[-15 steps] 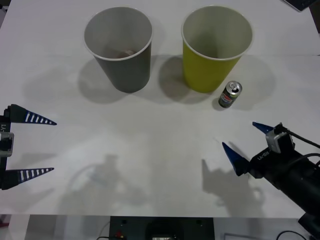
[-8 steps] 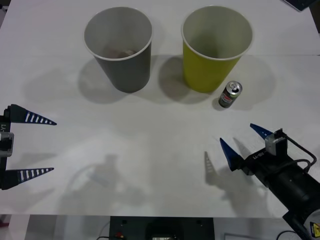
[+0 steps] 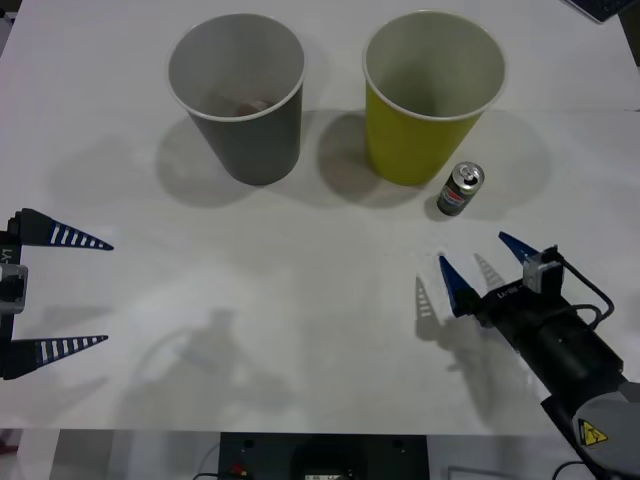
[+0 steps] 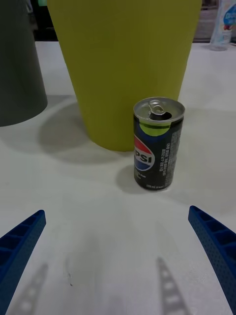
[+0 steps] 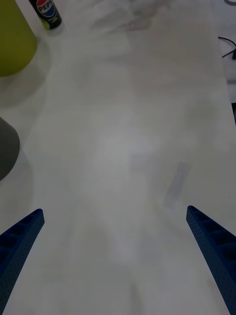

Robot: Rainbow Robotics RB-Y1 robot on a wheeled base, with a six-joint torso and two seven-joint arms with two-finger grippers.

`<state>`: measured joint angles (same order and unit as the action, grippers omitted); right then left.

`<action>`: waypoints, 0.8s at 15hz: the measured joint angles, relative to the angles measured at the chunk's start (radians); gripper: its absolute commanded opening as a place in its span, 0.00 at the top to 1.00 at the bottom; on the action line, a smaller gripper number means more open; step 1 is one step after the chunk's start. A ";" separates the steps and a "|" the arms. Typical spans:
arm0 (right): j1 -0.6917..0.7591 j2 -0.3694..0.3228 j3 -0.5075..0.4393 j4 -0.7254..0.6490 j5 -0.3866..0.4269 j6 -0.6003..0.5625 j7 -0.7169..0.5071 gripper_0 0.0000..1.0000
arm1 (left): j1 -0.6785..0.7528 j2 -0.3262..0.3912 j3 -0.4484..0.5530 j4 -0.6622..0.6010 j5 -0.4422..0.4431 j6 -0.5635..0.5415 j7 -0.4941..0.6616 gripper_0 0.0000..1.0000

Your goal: Put the can into the green bin and the plastic bottle into the gray bin

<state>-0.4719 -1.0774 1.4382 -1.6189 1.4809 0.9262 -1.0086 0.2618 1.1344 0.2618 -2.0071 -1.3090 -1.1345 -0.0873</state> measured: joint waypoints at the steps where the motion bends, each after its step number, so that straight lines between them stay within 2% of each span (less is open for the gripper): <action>1: -0.006 0.014 0.001 0.024 0.000 0.010 -0.007 0.00 | 0.000 0.000 0.000 0.000 0.000 0.000 0.000 0.00; 6: -0.032 0.088 0.001 0.115 -0.033 0.049 -0.050 0.00 | 0.000 0.000 0.000 0.000 0.000 0.000 0.000 0.00; 12: -0.084 0.206 0.001 0.289 -0.049 0.054 -0.078 0.00 | 0.000 0.000 0.000 0.000 0.000 0.000 0.000 0.00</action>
<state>-0.5564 -0.8709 1.4390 -1.3297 1.4322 0.9797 -1.0862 0.2618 1.1344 0.2618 -2.0071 -1.3090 -1.1345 -0.0873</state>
